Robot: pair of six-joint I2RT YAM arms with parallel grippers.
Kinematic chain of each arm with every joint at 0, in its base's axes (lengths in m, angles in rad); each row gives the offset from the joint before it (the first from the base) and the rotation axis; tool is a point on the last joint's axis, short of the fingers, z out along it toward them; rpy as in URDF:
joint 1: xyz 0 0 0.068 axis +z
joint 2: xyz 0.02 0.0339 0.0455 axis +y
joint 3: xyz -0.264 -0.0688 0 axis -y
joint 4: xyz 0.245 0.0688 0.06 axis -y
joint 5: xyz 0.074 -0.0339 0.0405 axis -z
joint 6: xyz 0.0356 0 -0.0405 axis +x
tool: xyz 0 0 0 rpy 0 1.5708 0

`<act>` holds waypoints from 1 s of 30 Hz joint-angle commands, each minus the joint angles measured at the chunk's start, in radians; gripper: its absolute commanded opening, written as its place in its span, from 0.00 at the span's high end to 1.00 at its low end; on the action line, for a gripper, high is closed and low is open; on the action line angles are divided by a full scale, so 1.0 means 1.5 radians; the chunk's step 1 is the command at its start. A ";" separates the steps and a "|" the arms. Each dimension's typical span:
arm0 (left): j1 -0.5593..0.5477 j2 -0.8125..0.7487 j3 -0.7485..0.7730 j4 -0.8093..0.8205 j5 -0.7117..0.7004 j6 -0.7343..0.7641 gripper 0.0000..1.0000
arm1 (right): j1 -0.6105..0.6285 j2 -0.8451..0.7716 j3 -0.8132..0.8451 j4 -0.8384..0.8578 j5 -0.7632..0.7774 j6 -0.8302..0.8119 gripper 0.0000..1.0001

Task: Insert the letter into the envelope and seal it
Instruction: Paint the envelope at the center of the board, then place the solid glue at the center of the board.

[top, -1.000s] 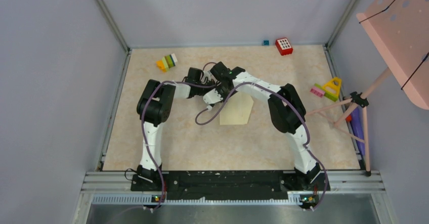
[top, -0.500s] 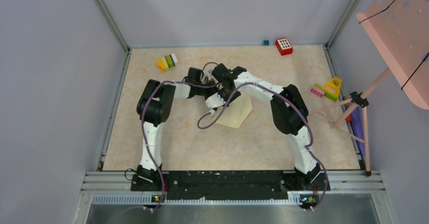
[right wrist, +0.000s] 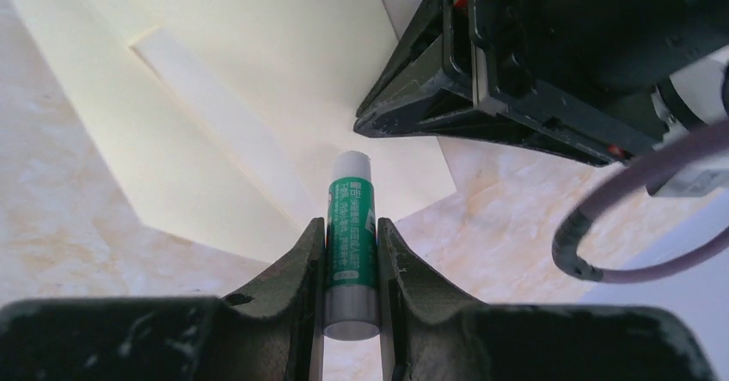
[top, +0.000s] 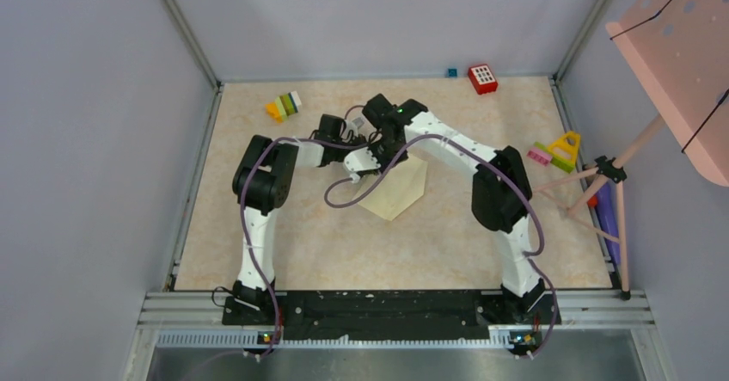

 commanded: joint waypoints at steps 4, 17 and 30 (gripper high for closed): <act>0.027 -0.066 -0.015 0.041 -0.020 0.014 0.60 | -0.047 -0.126 0.029 -0.090 -0.177 0.070 1.00; 0.070 -0.116 -0.044 0.605 0.292 -0.241 0.35 | -0.137 -0.199 -0.011 -0.155 -0.480 0.083 1.00; -0.001 -0.027 -0.005 1.019 0.382 -0.575 0.34 | -0.196 -0.184 -0.031 -0.159 -0.580 0.060 1.00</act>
